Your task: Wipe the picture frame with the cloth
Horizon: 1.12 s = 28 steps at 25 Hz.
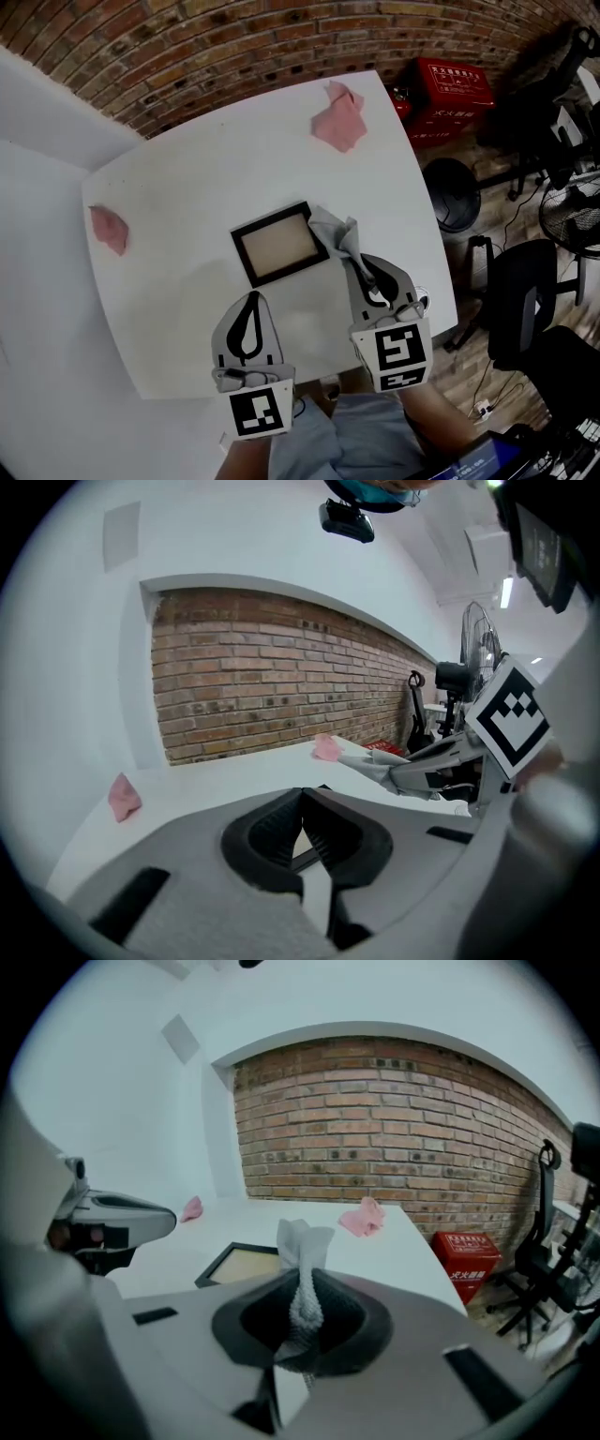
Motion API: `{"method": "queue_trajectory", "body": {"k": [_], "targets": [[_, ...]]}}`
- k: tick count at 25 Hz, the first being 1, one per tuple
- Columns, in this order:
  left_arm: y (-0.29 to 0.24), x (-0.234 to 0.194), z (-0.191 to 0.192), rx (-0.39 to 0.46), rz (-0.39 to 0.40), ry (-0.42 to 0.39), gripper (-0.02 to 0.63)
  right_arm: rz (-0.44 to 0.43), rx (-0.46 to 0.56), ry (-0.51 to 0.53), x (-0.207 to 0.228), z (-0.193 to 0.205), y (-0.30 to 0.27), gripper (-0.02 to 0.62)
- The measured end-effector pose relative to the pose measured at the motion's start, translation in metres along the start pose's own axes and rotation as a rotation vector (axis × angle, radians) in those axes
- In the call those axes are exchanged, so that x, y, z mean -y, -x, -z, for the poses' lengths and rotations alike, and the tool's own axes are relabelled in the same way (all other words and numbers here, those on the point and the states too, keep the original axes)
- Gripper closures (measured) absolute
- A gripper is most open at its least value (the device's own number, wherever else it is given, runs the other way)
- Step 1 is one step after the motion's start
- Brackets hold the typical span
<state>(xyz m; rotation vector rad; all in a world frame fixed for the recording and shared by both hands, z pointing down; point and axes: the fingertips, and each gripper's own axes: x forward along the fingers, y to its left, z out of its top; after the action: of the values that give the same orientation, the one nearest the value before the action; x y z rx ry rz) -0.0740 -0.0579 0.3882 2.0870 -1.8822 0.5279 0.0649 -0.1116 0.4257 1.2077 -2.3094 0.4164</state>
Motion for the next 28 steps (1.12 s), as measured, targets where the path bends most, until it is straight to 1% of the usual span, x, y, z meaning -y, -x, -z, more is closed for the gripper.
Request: {"method": "queue_trajectory", "body": {"k": [4,8,14,17,21,28], "targets": [[0.014,-0.01,-0.018,0.034,-0.03,-0.009,0.597,-0.018,0.043,0.021,-0.009,-0.027,0.006,0.558],[0.028,-0.026,-0.033,0.065,-0.071,-0.01,0.597,-0.057,0.081,0.05,-0.027,-0.053,0.003,0.558],[0.048,-0.055,-0.034,0.076,-0.141,0.009,0.597,-0.129,0.108,0.096,-0.064,-0.077,-0.008,0.557],[0.053,-0.07,-0.031,0.072,-0.165,0.015,0.597,-0.166,0.104,0.11,-0.085,-0.08,-0.017,0.557],[0.056,-0.086,-0.021,0.057,-0.188,0.042,0.597,-0.2,0.079,0.123,-0.106,-0.073,-0.03,0.557],[0.05,-0.104,0.017,-0.016,-0.181,0.091,0.597,-0.224,-0.003,0.128,-0.131,-0.044,-0.057,0.557]]}}
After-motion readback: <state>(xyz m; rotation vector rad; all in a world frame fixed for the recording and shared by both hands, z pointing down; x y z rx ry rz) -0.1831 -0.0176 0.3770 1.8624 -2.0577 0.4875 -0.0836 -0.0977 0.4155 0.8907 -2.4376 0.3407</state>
